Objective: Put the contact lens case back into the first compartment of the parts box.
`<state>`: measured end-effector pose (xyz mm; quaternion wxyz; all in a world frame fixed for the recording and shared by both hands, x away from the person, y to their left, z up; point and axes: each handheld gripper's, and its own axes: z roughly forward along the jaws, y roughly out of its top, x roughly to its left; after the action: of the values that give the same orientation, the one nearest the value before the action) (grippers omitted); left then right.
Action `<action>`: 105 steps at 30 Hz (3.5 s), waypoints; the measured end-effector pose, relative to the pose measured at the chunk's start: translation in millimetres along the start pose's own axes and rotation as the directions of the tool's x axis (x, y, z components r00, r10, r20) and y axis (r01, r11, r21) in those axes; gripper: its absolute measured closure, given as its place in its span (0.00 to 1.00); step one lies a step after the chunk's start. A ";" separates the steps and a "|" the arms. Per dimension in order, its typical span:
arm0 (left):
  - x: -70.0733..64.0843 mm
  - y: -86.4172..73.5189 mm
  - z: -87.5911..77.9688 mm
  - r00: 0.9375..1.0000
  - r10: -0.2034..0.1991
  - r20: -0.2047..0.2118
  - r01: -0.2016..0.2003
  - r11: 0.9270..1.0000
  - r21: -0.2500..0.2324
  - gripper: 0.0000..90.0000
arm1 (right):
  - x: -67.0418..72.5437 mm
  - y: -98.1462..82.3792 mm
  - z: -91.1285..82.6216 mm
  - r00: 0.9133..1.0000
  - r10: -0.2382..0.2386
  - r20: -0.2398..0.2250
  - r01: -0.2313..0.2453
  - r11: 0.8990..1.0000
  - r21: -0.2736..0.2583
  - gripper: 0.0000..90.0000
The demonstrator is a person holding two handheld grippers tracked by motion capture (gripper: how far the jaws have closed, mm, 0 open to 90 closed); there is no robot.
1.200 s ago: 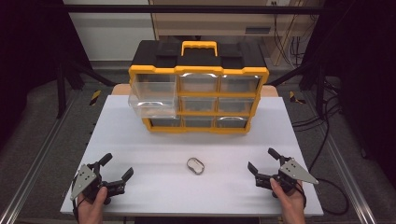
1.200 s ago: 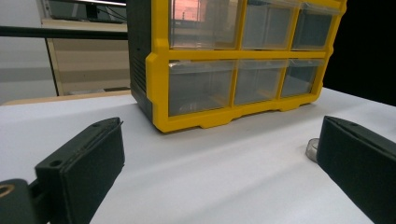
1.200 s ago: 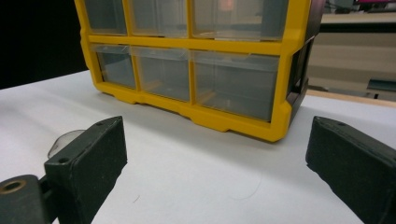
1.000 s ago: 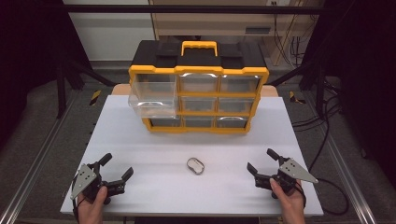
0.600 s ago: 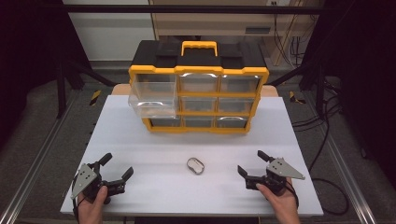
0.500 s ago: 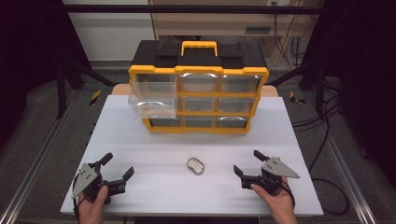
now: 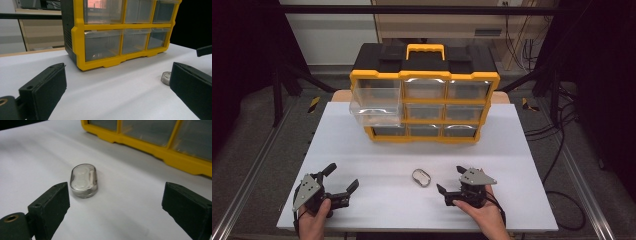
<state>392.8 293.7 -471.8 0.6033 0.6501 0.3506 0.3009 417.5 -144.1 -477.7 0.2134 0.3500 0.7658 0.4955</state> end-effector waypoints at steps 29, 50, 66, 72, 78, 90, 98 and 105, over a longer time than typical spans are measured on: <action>-0.6 -0.2 1.9 1.000 0.009 0.001 -0.009 1.000 0.014 0.01 | 35.6 38.5 61.9 0.995 -0.084 -0.047 0.095 0.925 0.368 0.20; -2.3 -0.5 5.6 1.000 0.021 0.013 -0.021 0.999 0.027 0.01 | 36.1 45.2 83.0 0.997 -0.036 -0.067 0.062 0.895 0.443 0.53; -4.7 -1.6 8.1 0.999 0.042 0.012 -0.042 0.998 0.056 0.01 | 33.2 72.3 55.4 0.996 -0.056 -0.074 0.077 0.943 0.325 0.55; -3.7 -1.5 5.9 0.999 0.035 0.010 -0.035 0.998 0.048 0.01 | 29.8 100.6 33.8 0.995 -0.071 -0.065 0.085 0.965 0.248 0.55; -4.3 -1.3 5.2 0.999 0.036 0.006 -0.036 0.998 0.047 0.01 | 27.3 124.9 19.9 0.996 -0.079 -0.044 0.086 0.977 0.196 0.55; -3.8 -1.0 4.7 0.999 0.039 0.005 -0.039 0.998 0.046 0.01 | 23.5 191.0 -0.8 0.988 -0.156 0.005 0.154 0.979 0.131 0.55; -2.8 -1.1 4.7 0.999 0.038 0.003 -0.038 0.998 0.046 0.01 | 19.6 230.4 -12.3 0.981 -0.186 0.050 0.180 0.979 0.096 0.55; -3.5 -1.1 5.1 0.999 0.039 0.005 -0.039 0.998 0.047 0.01 | 20.6 248.1 -11.2 0.968 -0.239 0.080 0.231 0.968 0.103 0.55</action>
<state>394.8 288.0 -473.3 0.5827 0.6713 0.3436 0.3028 476.8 -70.0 -247.2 0.2890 0.2886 0.8136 0.4139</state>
